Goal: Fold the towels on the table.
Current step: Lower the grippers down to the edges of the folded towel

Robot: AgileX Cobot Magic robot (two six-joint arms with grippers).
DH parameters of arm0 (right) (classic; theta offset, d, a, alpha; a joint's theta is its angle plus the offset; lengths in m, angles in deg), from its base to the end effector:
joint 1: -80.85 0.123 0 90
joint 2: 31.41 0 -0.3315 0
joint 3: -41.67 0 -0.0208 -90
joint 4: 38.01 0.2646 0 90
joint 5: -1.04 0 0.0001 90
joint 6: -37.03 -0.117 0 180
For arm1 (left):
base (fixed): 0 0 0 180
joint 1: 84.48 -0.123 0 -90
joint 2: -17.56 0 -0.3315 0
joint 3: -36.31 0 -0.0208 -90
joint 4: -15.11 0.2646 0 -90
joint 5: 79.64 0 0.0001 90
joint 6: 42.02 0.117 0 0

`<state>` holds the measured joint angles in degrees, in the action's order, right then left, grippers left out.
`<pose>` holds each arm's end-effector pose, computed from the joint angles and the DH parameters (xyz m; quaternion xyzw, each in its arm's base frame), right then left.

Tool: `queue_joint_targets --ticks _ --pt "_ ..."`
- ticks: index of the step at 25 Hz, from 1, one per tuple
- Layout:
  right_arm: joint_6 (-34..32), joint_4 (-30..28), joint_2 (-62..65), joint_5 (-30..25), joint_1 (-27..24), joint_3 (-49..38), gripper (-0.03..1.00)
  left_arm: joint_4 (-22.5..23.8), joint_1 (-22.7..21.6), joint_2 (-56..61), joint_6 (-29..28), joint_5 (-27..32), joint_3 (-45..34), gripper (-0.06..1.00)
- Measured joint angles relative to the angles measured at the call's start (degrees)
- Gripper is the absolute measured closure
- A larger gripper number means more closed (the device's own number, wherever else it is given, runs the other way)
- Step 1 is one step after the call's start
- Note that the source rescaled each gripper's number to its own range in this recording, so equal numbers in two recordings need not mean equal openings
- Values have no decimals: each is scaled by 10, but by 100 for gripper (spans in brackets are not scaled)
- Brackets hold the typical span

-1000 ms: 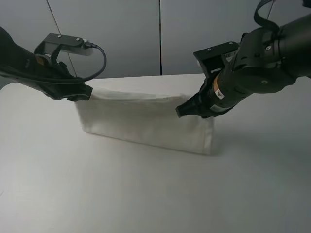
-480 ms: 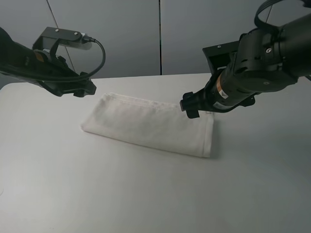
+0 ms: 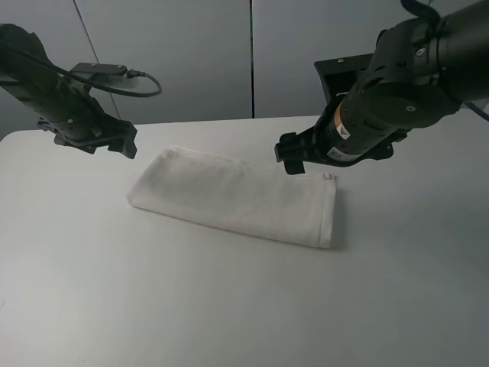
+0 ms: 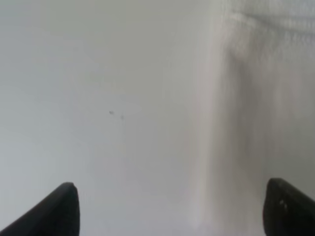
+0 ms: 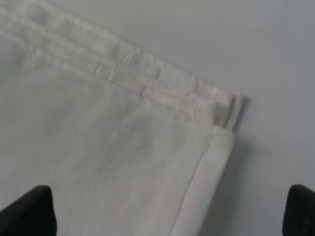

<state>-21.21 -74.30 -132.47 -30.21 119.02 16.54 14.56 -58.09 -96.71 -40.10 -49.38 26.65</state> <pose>0.2905 0.1826 0.2103 -0.0636 0.9576 -0.0017 0.2808 0.3744 -0.1864 0.1894 0.2350 0.9460 -0.0505 0.2176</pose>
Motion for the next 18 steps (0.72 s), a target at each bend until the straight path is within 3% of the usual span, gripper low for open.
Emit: queue_joint_targets --ticks 2,6,8,11,18 --pt "37 51 -5 -9 -21 20 -3 0 0 -26 8 21 30 -1" --pt "167 228 -39 -37 -89 62 -3 0 0 -79 27 61 82 -1" --pt "223 289 -63 -68 -116 89 -3 0 0 -100 32 71 99 -1" --pt "267 326 -103 -109 -129 124 -3 0 0 -126 36 89 124 -1" --pt "283 366 -181 -131 -130 158 -3 11 0 -168 39 104 149 -1"
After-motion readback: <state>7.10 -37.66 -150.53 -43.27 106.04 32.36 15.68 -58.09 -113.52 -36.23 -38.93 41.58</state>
